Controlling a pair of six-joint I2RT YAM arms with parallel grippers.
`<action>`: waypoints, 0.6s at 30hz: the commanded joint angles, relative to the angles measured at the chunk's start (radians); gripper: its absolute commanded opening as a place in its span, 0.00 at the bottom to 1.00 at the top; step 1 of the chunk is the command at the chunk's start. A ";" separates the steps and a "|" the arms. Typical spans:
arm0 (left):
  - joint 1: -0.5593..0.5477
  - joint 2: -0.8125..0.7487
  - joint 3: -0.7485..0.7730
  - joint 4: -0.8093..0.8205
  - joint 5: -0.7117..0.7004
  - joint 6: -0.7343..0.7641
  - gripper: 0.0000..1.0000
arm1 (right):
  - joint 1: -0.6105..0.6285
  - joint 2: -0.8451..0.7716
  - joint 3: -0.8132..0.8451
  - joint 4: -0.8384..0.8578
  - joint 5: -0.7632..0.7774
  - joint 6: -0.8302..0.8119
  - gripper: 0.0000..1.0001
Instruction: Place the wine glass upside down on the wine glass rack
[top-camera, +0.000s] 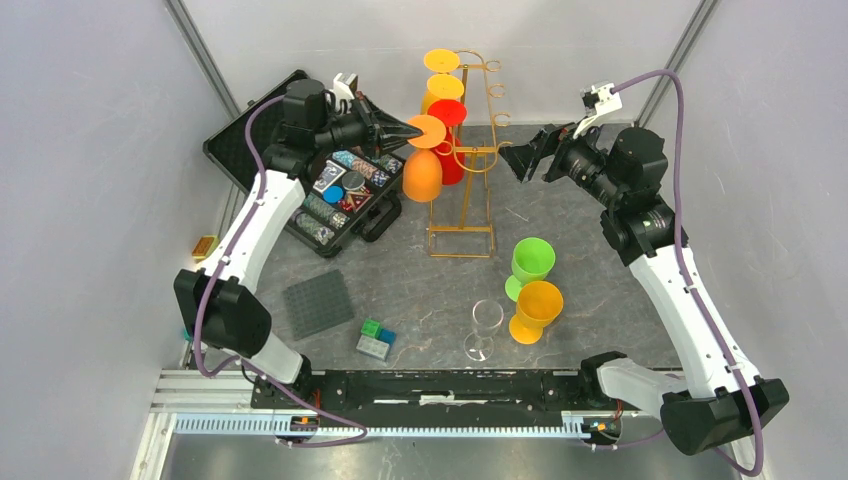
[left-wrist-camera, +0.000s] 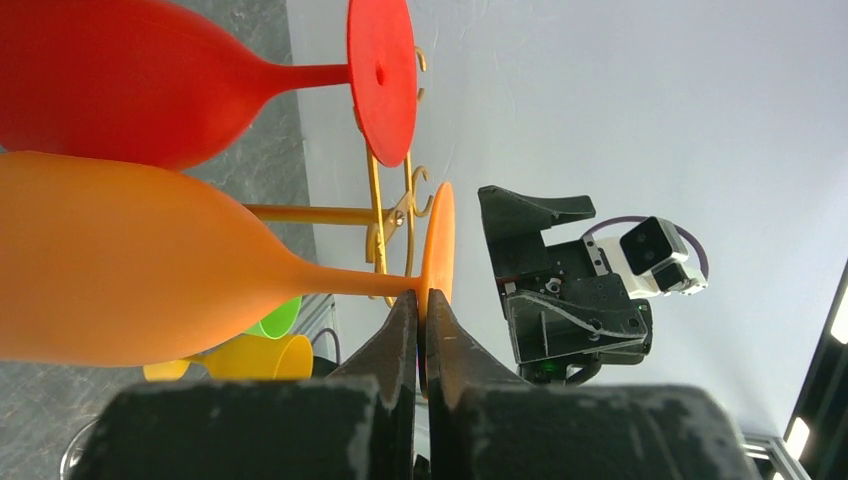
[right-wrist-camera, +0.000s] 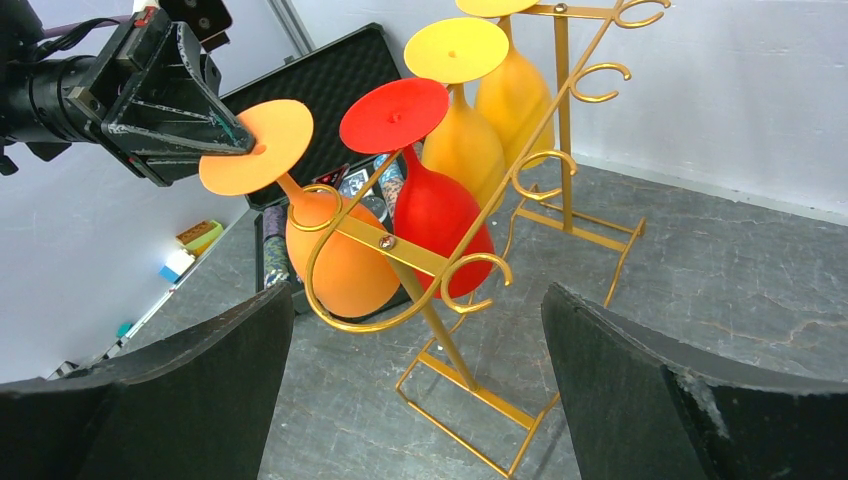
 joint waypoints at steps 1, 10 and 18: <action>-0.026 0.012 0.056 0.055 -0.015 -0.037 0.02 | -0.005 -0.017 -0.002 0.036 0.011 0.008 0.98; -0.056 0.004 0.045 0.054 -0.031 -0.039 0.02 | -0.006 -0.017 -0.007 0.036 0.011 0.009 0.98; -0.077 0.009 0.024 0.055 -0.043 -0.033 0.02 | -0.005 -0.019 -0.013 0.036 0.011 0.010 0.98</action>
